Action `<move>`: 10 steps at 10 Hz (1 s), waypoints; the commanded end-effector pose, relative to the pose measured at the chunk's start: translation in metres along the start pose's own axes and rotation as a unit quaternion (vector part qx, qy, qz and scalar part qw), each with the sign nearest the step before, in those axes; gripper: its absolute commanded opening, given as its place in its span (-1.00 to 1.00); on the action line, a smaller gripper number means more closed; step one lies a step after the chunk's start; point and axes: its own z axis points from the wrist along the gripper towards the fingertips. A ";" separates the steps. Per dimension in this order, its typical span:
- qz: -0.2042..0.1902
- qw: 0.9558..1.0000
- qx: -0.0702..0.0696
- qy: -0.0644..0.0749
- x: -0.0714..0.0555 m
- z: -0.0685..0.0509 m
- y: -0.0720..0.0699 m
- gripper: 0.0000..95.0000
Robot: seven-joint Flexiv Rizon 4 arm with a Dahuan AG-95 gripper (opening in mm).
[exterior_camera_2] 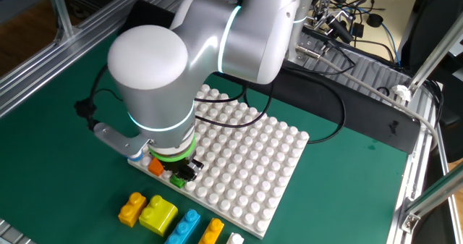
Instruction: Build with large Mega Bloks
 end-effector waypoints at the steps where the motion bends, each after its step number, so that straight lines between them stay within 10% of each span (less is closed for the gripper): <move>1: -0.005 1.000 0.006 -0.001 0.000 0.002 0.001 -1.00; 8: -0.003 1.000 0.013 -0.008 -0.001 0.006 0.001 -1.00; 10: -0.003 1.000 0.015 -0.005 -0.001 0.005 0.001 -0.60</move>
